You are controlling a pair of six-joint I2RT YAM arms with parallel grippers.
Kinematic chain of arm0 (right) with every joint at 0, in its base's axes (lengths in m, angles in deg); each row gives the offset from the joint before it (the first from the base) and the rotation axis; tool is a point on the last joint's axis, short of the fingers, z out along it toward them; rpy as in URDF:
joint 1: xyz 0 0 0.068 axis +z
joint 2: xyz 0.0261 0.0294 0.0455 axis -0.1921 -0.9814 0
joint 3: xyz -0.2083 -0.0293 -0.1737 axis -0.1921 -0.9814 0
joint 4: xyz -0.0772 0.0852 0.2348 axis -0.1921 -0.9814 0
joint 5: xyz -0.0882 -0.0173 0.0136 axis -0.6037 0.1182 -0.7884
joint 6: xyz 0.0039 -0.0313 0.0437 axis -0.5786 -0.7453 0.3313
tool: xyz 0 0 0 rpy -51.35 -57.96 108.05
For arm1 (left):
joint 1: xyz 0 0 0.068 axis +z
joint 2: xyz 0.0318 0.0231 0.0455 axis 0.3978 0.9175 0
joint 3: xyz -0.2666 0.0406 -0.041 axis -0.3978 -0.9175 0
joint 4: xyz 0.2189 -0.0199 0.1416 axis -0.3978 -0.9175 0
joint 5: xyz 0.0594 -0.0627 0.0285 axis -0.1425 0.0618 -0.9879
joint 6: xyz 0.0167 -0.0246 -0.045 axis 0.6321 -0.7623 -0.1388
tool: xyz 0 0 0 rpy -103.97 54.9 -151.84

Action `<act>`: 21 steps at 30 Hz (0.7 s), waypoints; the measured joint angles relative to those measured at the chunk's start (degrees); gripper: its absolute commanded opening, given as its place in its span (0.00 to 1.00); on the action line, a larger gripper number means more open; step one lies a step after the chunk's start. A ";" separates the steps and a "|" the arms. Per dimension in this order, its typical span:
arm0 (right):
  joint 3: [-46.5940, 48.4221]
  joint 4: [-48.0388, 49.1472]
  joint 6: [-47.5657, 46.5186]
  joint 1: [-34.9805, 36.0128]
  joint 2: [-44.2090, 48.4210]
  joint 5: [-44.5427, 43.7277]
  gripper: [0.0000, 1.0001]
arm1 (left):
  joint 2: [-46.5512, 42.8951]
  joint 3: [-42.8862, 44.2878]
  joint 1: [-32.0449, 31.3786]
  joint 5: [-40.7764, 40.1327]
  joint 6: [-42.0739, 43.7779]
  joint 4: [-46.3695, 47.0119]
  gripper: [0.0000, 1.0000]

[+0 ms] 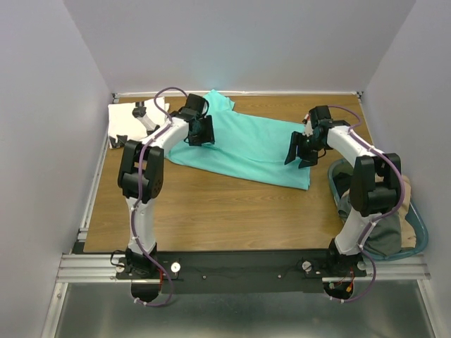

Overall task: Fold and stack the t-shirts
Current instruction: Fold the tshirt

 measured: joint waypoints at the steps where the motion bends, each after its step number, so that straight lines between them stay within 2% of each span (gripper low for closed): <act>1: 0.00 0.00 0.00 0.00 0.00 0.00 0.67 | 0.68 0.85 0.00 0.02 0.07 0.11 0.63; 8: -0.22 0.02 0.42 0.00 0.00 0.02 0.67 | 5.33 3.93 0.00 0.09 0.96 0.83 0.62; 21: -0.96 0.04 0.63 0.00 0.00 0.00 0.67 | 7.15 5.49 0.00 4.11 2.08 3.61 0.62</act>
